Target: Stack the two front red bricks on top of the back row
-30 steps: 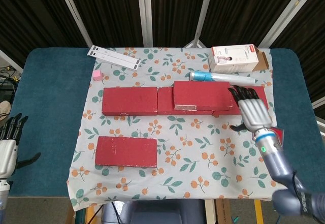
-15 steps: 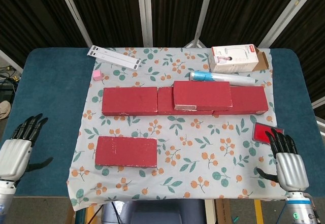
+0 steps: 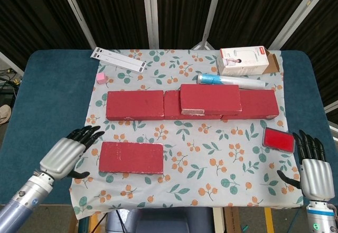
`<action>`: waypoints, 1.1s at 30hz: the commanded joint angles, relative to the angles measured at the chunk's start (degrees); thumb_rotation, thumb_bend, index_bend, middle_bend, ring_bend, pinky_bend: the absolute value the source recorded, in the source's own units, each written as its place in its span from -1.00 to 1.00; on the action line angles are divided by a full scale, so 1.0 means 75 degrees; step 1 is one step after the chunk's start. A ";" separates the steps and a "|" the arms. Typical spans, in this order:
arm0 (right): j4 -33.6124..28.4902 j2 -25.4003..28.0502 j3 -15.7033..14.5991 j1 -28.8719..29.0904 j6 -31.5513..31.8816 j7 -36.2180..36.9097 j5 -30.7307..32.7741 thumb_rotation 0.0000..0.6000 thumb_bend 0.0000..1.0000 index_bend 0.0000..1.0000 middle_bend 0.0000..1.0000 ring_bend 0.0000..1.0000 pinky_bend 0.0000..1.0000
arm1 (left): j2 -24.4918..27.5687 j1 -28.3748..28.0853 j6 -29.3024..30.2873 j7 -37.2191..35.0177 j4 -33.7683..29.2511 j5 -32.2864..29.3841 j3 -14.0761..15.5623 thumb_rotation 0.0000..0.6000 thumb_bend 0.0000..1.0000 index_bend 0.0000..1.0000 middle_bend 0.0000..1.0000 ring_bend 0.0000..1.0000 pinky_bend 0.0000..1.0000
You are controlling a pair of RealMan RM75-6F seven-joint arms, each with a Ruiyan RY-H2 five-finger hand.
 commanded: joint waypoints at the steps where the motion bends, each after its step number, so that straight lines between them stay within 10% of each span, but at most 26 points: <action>1: -0.0112 0.0101 0.0035 -0.0061 -0.0176 -0.0044 0.0018 1.00 -0.86 -1.00 -1.00 -1.00 -1.00 | 0.0208 -0.1111 -0.0927 0.1030 -0.0054 -0.1414 -0.0172 1.00 -1.00 -1.00 -1.00 -1.00 -0.76; 18: -0.0267 0.0289 0.0482 -0.0192 -0.1145 0.0098 0.0296 1.00 -0.86 -1.00 -1.00 -1.00 -1.00 | -0.1443 -0.4849 0.0030 0.3853 -0.0054 -0.7515 0.0505 1.00 -1.00 -1.00 -1.00 -1.00 -0.76; 33: -0.0260 0.0368 0.0847 -0.0424 -0.1524 0.0246 0.0168 1.00 -0.86 -1.00 -1.00 -1.00 -1.00 | -0.4072 -0.6210 0.2899 0.4597 0.0374 -0.9573 0.0336 1.00 -1.00 -1.00 -1.00 -1.00 -0.76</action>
